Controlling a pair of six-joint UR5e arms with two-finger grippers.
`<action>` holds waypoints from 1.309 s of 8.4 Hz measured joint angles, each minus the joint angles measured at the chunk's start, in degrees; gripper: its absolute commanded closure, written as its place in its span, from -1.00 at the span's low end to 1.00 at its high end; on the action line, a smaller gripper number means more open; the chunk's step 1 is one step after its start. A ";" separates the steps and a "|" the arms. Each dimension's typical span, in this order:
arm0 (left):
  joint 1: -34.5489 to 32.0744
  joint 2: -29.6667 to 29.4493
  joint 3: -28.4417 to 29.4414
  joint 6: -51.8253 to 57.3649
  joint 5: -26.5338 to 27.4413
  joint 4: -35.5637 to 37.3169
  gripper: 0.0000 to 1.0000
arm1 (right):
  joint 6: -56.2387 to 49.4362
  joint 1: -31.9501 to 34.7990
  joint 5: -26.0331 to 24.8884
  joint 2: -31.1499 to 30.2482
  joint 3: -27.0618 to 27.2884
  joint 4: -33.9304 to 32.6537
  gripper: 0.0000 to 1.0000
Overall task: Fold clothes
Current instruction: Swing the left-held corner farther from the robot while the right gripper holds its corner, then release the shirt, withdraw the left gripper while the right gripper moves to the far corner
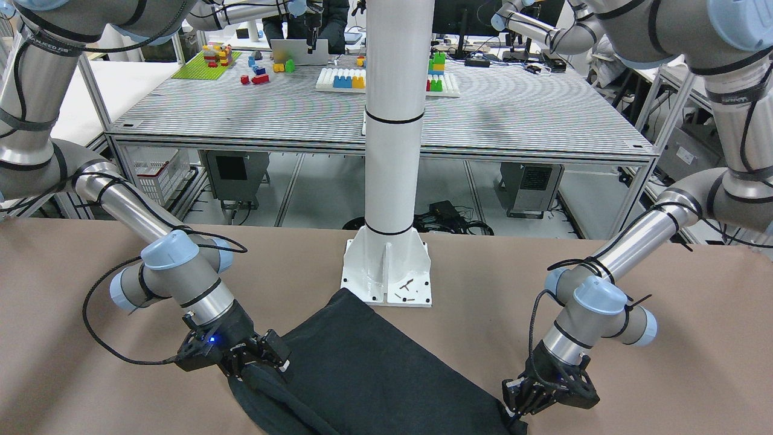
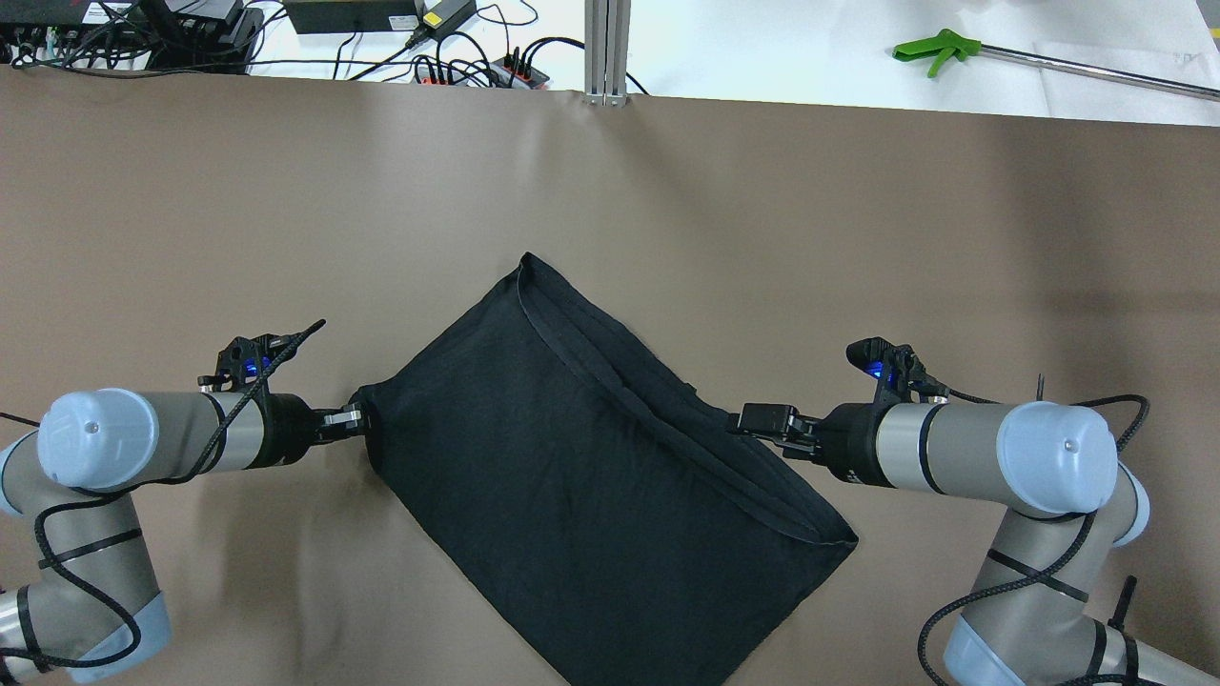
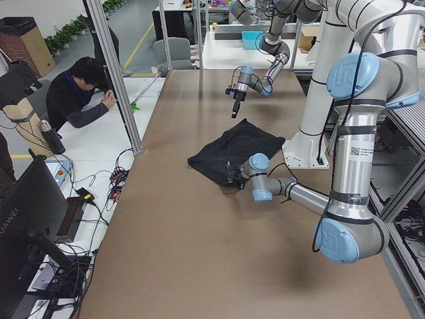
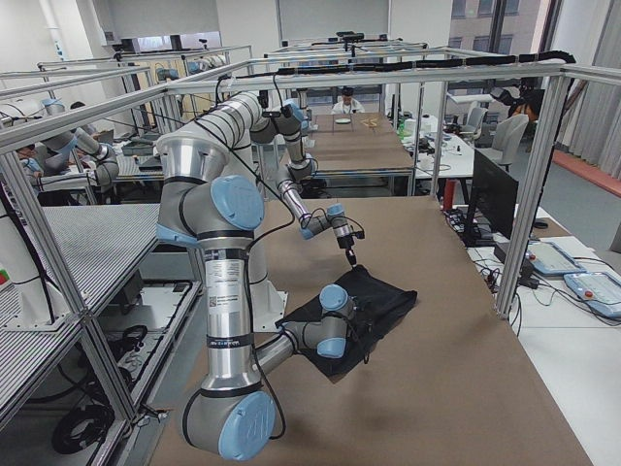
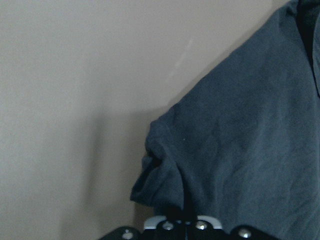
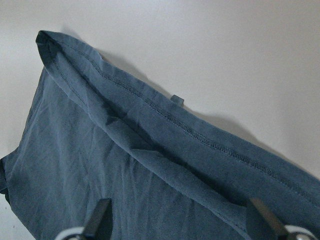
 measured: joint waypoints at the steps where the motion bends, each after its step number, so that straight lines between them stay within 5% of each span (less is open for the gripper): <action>1: -1.23 -1.45 1.09 0.01 0.13 1.25 1.00 | 0.01 0.00 0.02 -0.06 0.03 0.05 -0.89; 5: -7.38 -15.94 8.57 0.90 0.85 12.63 1.00 | 0.17 -0.05 0.02 -0.53 0.17 0.40 -0.89; 9: -13.25 -32.24 24.22 6.93 3.30 18.99 1.00 | 0.18 -0.16 -0.01 -0.60 0.09 0.66 -0.89; 10: -14.52 -35.33 28.67 8.01 3.46 19.00 0.81 | 0.18 -0.26 -0.01 -0.49 0.03 0.66 -0.89; 11: -15.18 -38.08 32.60 8.64 4.35 18.89 -0.91 | 0.18 -0.34 -0.01 -0.35 0.00 0.59 -0.89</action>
